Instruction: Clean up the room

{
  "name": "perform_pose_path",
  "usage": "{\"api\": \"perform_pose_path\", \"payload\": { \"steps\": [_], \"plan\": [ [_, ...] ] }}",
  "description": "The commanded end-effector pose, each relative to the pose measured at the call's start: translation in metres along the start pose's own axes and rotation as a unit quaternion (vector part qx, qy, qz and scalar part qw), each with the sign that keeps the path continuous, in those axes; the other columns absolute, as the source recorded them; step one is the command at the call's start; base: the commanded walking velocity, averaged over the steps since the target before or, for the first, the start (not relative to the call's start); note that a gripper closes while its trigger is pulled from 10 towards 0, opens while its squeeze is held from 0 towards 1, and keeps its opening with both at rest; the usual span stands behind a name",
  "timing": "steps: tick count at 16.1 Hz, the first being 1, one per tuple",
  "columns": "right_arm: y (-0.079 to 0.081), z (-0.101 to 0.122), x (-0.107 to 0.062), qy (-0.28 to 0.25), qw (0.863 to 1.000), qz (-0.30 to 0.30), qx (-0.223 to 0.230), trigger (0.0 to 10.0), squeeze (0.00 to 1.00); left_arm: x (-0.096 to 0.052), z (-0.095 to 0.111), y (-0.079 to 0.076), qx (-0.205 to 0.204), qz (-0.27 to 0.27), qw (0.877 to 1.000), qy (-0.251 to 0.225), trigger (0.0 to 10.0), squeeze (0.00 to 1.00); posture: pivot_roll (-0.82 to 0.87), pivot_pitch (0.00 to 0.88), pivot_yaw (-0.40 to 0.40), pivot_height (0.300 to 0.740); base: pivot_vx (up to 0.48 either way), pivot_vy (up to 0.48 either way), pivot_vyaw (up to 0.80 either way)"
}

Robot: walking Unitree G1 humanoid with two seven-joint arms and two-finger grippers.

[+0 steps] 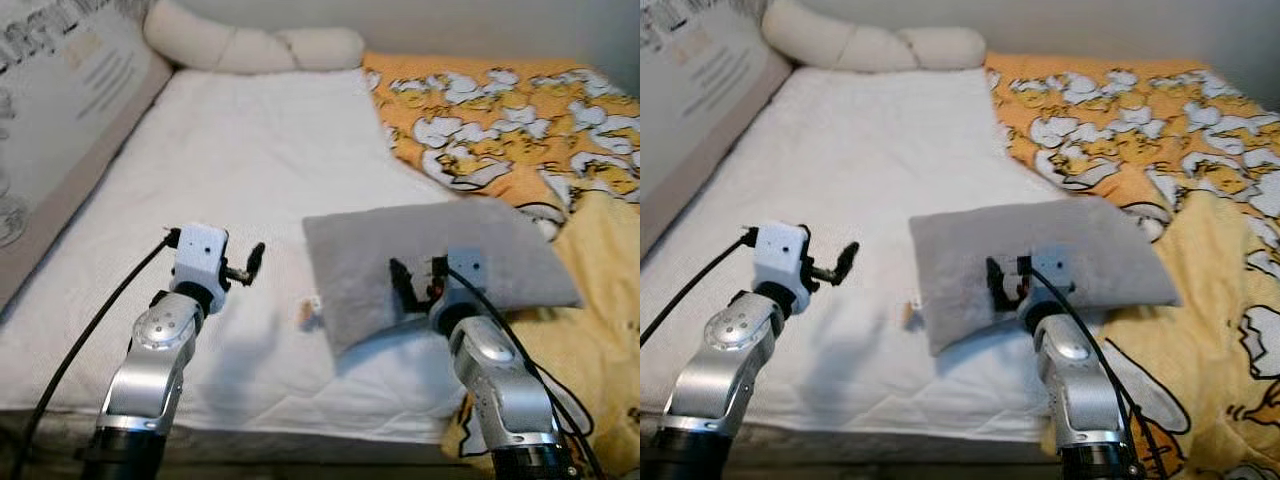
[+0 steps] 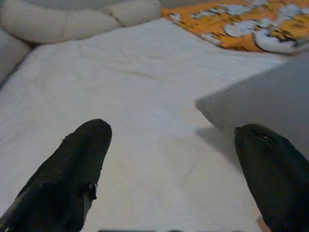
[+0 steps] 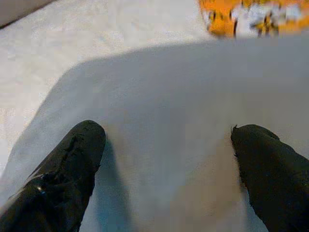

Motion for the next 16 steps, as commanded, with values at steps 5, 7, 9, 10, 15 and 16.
{"api": "perform_pose_path", "payload": {
  "steps": [5,7,9,10,15,16],
  "plan": [
    [-0.013,-0.029,-0.007,0.089,0.995,0.009,0.04,10.0,1.0,-0.011,-0.009,-0.026,0.038,-0.127,0.99,0.042,10.0,0.0,0.1,0.0,-0.01,0.74,0.0,0.0,0.0],
    [-0.015,-0.036,-0.008,0.112,0.993,0.0,0.043,10.0,1.0,-0.012,-0.011,-0.028,0.044,-0.141,0.988,0.05,10.0,0.0,0.11,0.0,-0.011,0.74,0.0,0.0,0.0],
    [-0.021,-0.043,-0.012,0.142,0.983,-0.042,0.107,10.0,1.0,-0.016,-0.014,-0.029,0.064,-0.168,0.981,0.068,10.0,0.0,0.1,0.0,0.0,0.74,0.0,0.0,0.0],
    [-0.027,-0.048,-0.015,0.165,0.973,-0.079,0.141,10.0,1.0,-0.017,-0.015,-0.028,0.067,-0.174,0.98,0.073,10.0,0.0,0.09,0.0,0.004,0.74,0.0,0.0,0.0],
    [-0.032,-0.043,-0.002,0.102,0.939,-0.105,0.311,10.0,0.69,-0.025,-0.019,-0.039,0.067,-0.243,0.963,0.099,10.0,0.0,0.08,0.0,0.025,0.74,0.0,0.0,0.0],
    [-0.033,-0.043,0.004,0.095,0.929,-0.109,0.34,10.0,0.53,-0.027,-0.021,-0.041,0.067,-0.257,0.958,0.108,10.0,0.0,0.08,0.0,0.027,0.74,0.0,0.0,0.0]
  ]
}}
Point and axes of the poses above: a point about 5 cm out from each wrist's last joint towards the gripper, its own x axis pointing out of the wrist towards the gripper, its own z axis along the axis of the wrist's last joint, y = z × x, the point moved 2 cm from there along x, pointing out of the wrist towards the gripper, and after that the axes turned 15 degrees about -x, right-handed, at the moved point
